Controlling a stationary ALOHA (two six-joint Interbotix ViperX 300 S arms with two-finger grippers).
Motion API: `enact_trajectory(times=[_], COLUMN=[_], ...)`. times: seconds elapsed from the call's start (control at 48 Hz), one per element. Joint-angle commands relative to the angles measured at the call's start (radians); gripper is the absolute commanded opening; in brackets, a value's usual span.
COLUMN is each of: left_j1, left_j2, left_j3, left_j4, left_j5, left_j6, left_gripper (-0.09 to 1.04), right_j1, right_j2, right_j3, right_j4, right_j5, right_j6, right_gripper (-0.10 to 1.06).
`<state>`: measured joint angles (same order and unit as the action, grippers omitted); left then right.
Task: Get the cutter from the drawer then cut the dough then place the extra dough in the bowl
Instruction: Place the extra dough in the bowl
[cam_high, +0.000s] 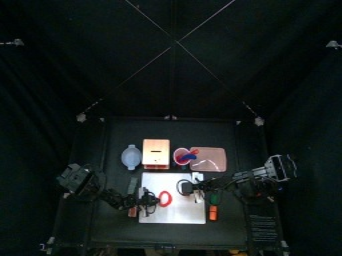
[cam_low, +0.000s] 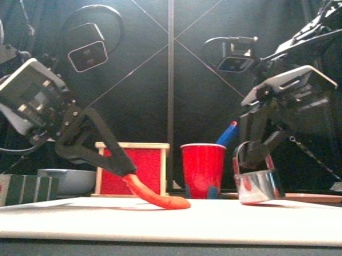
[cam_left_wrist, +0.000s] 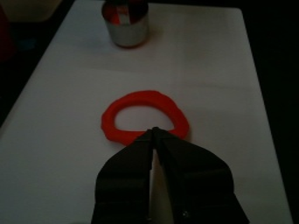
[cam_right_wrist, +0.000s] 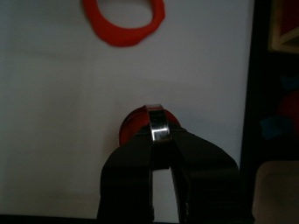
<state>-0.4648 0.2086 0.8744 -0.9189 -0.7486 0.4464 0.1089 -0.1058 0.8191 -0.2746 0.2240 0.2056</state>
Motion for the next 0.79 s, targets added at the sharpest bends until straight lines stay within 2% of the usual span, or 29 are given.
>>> enact_trajectory(times=[0.021, 0.208, 0.417, 0.562, 0.792], left_j1=[0.017, 0.025, 0.035, 0.061, 0.106], left_j2=[-0.041, -0.044, -0.044, -0.038, -0.034], left_j3=[-0.017, -0.018, -0.034, -0.031, -0.032], left_j4=[0.008, 0.014, 0.026, 0.023, 0.021], left_j5=[-0.005, -0.005, -0.005, -0.002, 0.094], left_j6=[0.002, 0.002, 0.028, 0.112, 0.232], left_gripper=[0.54, 0.54, 0.54, 0.56, 0.59], right_j1=[-0.002, -0.006, 0.002, 0.002, -0.006], right_j2=[-0.015, -0.029, -0.037, -0.067, -0.129], right_j3=[-0.002, 0.003, -0.002, -0.003, -0.025], right_j4=[0.017, 0.063, 0.121, 0.133, 0.149], right_j5=[-0.031, -0.031, -0.031, -0.029, -0.069], right_j6=[0.003, 0.003, 0.003, 0.003, 0.003], right_gripper=[0.43, 0.51, 0.71, 0.79, 0.80])
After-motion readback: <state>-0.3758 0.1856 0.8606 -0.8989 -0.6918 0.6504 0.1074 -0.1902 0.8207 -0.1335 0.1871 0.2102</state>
